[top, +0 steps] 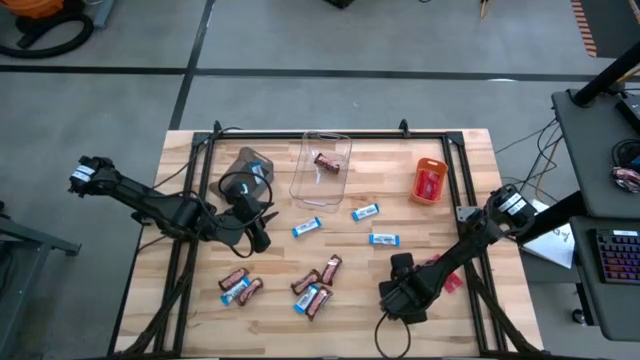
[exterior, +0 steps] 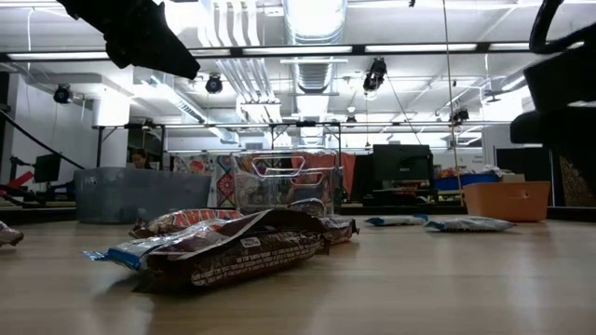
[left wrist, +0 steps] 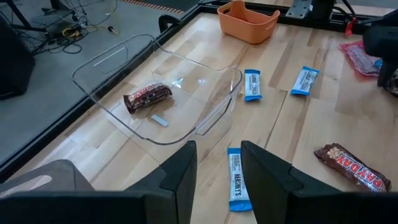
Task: Sort candy
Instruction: Put the brown chocolate into the transparent bin
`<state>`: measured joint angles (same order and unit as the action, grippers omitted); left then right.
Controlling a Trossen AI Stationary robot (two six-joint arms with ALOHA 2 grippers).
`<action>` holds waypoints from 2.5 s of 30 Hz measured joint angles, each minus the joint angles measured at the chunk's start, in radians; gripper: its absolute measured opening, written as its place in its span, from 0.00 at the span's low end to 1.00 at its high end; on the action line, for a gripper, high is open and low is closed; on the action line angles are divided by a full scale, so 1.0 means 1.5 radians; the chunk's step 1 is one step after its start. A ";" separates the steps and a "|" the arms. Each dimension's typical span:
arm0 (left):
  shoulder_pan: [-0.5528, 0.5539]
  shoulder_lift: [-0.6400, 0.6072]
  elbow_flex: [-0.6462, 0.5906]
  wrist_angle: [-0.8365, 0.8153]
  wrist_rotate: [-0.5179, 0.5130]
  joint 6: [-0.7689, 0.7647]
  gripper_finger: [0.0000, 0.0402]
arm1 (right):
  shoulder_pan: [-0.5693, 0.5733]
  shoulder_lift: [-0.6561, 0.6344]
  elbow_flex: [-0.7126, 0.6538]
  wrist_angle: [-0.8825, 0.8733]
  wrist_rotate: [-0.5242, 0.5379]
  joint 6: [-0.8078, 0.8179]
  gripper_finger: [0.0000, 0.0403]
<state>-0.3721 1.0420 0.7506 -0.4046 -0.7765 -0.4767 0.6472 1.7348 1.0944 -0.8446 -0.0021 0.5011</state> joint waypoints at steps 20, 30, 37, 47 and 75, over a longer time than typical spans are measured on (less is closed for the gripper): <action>0.000 0.000 0.000 -0.001 0.000 0.000 0.27 | -0.009 -0.001 0.005 0.026 0.007 -0.047 0.31; 0.000 0.000 0.000 0.000 0.000 0.003 0.27 | -0.068 -0.057 0.077 -0.009 0.036 -0.126 0.20; 0.000 0.000 0.000 -0.006 0.000 0.010 0.27 | -0.171 -0.122 0.128 0.010 0.170 -0.258 0.17; -0.002 -0.006 0.025 -0.061 0.039 0.013 0.27 | -0.401 -0.131 0.155 0.277 0.240 -0.436 0.17; -0.040 0.000 0.048 -0.145 0.181 -0.055 0.27 | -0.631 0.062 0.162 0.473 0.088 -0.474 0.37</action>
<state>-0.4324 1.0420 0.8227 -0.6224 -0.5053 -0.5598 -0.2996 1.8272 1.3369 -0.1351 0.1303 -0.2092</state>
